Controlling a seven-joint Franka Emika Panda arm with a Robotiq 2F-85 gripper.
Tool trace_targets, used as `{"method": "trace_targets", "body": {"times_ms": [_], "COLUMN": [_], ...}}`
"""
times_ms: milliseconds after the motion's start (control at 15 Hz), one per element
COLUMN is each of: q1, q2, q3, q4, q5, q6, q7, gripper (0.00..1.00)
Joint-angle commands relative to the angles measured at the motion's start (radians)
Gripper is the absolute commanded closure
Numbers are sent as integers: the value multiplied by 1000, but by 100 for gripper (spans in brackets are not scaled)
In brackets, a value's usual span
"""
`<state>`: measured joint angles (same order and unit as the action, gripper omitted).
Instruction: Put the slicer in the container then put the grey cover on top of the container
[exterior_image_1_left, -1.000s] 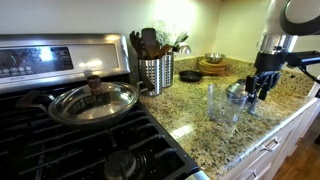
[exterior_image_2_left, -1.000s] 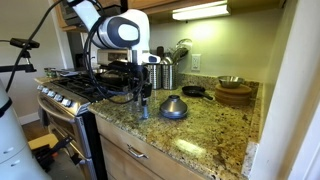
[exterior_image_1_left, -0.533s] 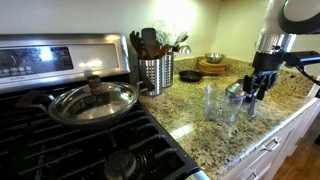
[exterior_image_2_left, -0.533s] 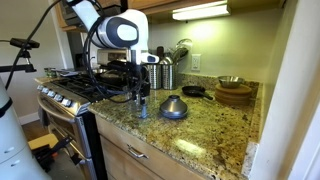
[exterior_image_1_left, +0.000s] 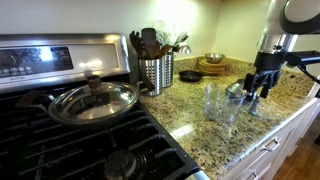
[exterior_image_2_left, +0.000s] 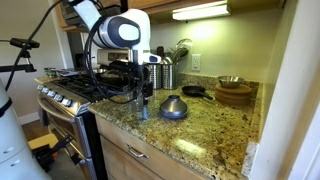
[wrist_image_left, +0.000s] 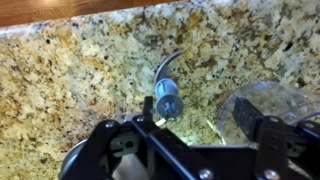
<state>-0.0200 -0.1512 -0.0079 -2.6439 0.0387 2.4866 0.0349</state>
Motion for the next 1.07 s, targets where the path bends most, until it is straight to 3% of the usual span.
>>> {"method": "trace_targets", "body": {"times_ms": [0,200,733,867,1000], "q1": [-18,-28,-38,-37,-37], "q2": [-12,6,19,15,15], "q3": [-10,-15,-20,-20,-20], "q4": [-13,-1,7,4,2], "q5": [-27,-31,-31,-30,-29], "q6": [14,21,35,38,40], "q7": [20,23,23,22,21], "gripper": [15,17,69,71,65]}}
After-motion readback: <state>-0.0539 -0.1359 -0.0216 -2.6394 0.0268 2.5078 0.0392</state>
